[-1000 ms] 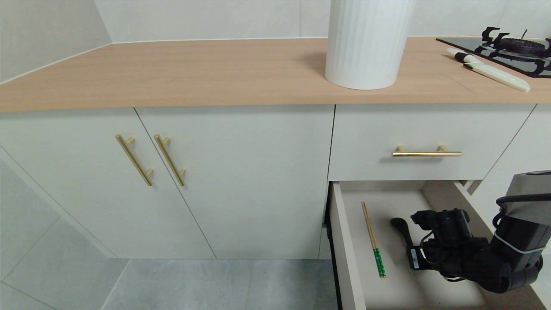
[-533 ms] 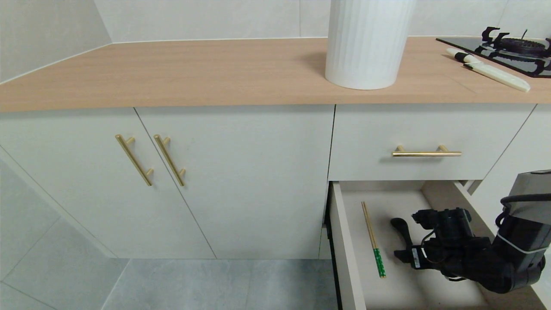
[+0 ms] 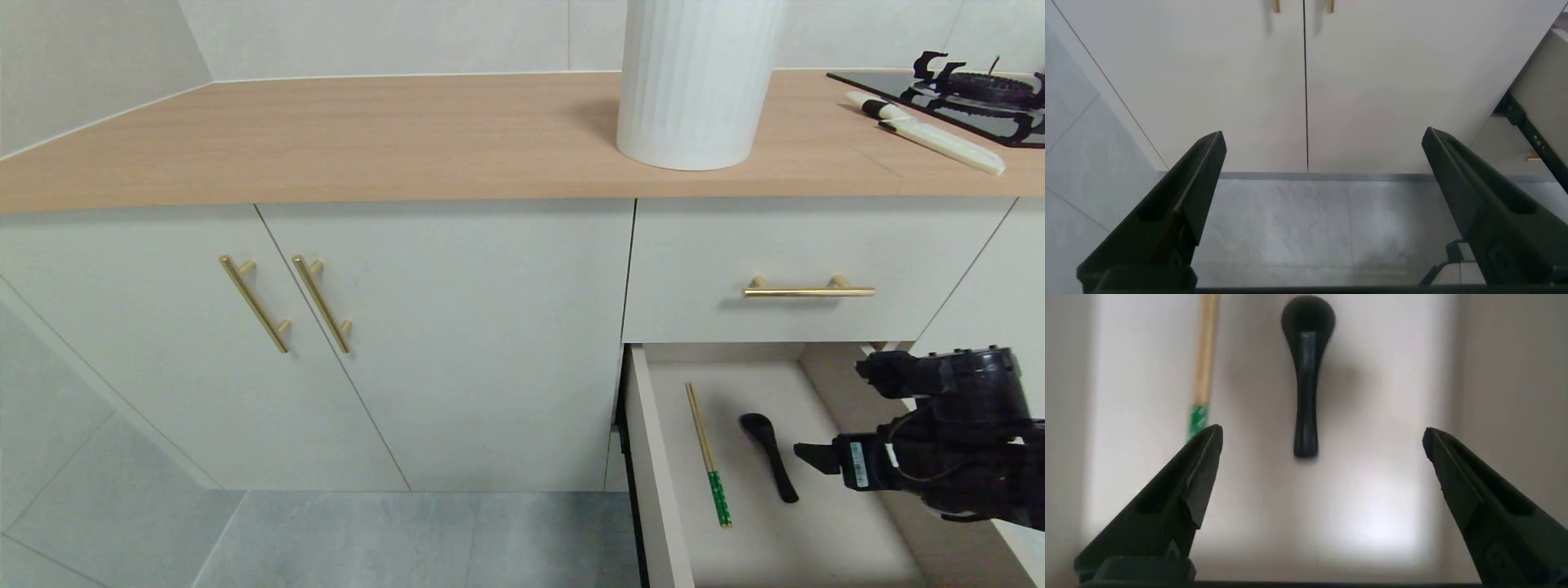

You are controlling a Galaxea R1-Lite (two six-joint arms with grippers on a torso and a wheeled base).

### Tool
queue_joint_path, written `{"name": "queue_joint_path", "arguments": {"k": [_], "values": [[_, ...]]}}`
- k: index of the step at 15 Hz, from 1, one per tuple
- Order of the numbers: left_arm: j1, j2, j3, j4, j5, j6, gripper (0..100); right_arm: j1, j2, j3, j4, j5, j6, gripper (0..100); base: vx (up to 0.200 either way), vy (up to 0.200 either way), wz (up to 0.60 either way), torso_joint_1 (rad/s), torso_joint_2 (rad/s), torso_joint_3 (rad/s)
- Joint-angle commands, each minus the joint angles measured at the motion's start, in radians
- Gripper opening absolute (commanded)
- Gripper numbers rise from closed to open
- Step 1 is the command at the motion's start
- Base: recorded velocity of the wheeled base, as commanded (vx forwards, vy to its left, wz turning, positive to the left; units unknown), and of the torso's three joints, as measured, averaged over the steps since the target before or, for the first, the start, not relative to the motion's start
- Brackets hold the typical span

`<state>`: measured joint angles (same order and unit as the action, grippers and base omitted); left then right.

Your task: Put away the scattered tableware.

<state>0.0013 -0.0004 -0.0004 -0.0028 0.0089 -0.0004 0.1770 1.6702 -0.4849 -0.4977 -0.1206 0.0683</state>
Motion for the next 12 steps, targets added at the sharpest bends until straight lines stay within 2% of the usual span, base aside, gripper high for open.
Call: {"name": "queue_joint_path", "arguments": {"k": [1,3,7,12], "values": [[0.0,0.0,0.0,0.0,0.0,0.0,100,0.025,-0.25,-0.008,0.137,0.001,0.002,100,0.0,0.0,0.0,0.0,0.0,0.0],[0.0,0.0,0.0,0.0,0.0,-0.001,100,0.076,-0.371,0.015,0.261,-0.014,0.001,100,0.0,0.0,0.0,0.0,0.0,0.0],[0.0,0.0,0.0,0.0,0.0,-0.001,100,0.082,-0.488,-0.041,0.45,-0.005,0.001,100,0.0,0.0,0.0,0.0,0.0,0.0],[0.0,0.0,0.0,0.0,0.0,0.0,100,0.093,-0.491,-0.031,0.458,-0.007,-0.001,100,0.0,0.0,0.0,0.0,0.0,0.0]]}}
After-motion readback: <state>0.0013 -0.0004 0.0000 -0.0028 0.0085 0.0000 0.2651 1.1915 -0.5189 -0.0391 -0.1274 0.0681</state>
